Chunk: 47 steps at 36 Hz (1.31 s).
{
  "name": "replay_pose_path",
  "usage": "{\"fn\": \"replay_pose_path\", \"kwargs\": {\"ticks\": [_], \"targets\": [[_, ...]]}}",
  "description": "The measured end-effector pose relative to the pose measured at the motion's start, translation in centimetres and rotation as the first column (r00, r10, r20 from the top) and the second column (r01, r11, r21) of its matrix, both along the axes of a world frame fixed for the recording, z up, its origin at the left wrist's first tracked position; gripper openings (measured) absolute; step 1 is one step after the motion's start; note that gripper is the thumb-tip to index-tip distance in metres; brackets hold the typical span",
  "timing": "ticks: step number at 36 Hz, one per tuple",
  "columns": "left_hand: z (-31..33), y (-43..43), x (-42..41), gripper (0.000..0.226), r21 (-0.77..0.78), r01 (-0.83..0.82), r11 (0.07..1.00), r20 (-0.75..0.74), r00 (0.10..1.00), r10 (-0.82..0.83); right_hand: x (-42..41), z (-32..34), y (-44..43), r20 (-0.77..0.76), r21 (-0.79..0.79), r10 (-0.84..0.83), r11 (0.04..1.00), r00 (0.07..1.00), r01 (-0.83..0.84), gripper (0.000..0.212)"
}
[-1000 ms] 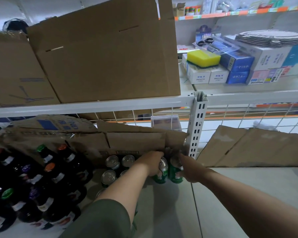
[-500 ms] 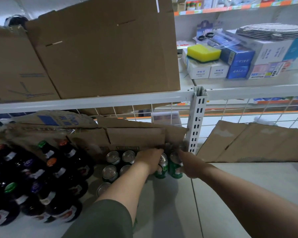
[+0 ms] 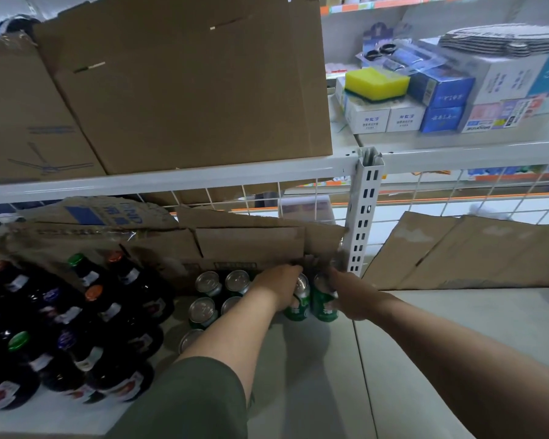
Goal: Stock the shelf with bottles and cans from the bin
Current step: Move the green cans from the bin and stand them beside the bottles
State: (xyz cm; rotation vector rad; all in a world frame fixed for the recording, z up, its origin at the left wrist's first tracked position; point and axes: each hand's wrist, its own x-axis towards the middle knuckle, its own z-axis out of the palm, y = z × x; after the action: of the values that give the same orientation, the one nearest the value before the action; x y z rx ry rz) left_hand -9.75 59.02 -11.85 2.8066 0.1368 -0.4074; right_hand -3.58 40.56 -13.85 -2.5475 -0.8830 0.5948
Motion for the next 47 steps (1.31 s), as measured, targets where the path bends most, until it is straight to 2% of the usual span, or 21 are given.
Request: {"fn": "replay_pose_path", "kwargs": {"ticks": [6,12,17,18,20,22,24,28,32,37,42,45,47], "targets": [[0.1,-0.3,0.2,0.069,-0.003,0.005,1.0,-0.025,1.0,-0.005,-0.3,-0.6,-0.2,-0.003,0.013,-0.028,1.0,1.0,0.028,0.073],[0.7,-0.5,-0.1,0.061,0.075,0.041,0.996,-0.025,0.999,-0.039,-0.8,-0.2,-1.1,-0.034,0.031,-0.003,1.0,0.999,0.004,0.093],[3.1,-0.3,-0.5,0.095,0.091,0.101,0.991,-0.051,0.994,-0.097,-1.6,1.3,-1.9,0.02,0.018,0.017,1.0,1.0,-0.017,0.1],[3.9,-0.3,-0.5,0.09,0.078,0.105,0.991,-0.044,0.994,-0.101,-1.7,1.7,-2.2,0.04,0.023,0.019,1.0,0.999,-0.02,0.095],[5.8,-0.5,-0.1,0.066,0.029,0.112,0.993,-0.016,0.994,-0.111,-1.7,2.8,-3.2,0.072,0.04,0.006,0.999,0.997,-0.009,0.078],[7.8,-1.1,0.3,0.042,-0.018,0.119,0.993,0.007,0.993,-0.119,-1.7,3.8,-5.0,0.096,0.052,-0.062,0.997,0.993,0.058,0.062],[9.6,-2.6,0.8,0.029,-0.074,0.159,0.984,0.041,0.987,-0.156,-1.7,4.7,-7.6,0.12,0.059,-0.171,0.985,0.978,0.165,0.054],[11.8,-8.5,2.7,0.011,-0.115,0.333,0.936,0.156,0.936,-0.314,-1.4,6.7,-15.1,0.207,0.019,-0.346,0.936,0.915,0.35,0.042],[12.6,-16.4,4.8,0.018,-0.141,0.476,0.868,0.251,0.865,-0.433,-1.7,9.1,-24.2,0.233,0.045,-0.496,0.864,0.836,0.501,0.026],[13.4,-26.7,7.1,0.014,-0.198,0.504,0.841,0.321,0.844,-0.431,-1.7,9.8,-35.6,0.27,0.034,-0.596,0.791,0.757,0.611,0.013],[11.9,-36.7,10.6,0.018,-0.162,0.539,0.826,0.302,0.824,-0.479,-0.4,9.5,-45.9,0.309,0.0,-0.614,0.764,0.726,0.646,0.02],[10.5,-42.8,12.6,0.022,-0.16,0.526,0.835,0.269,0.837,-0.476,1.4,8.5,-51.6,0.259,-0.002,-0.658,0.731,0.707,0.682,0.024],[9.1,-46.5,14.7,0.046,-0.133,0.536,0.834,0.247,0.832,-0.496,3.0,7.6,-55.0,0.239,-0.018,-0.662,0.728,0.71,0.685,0.035]]}}
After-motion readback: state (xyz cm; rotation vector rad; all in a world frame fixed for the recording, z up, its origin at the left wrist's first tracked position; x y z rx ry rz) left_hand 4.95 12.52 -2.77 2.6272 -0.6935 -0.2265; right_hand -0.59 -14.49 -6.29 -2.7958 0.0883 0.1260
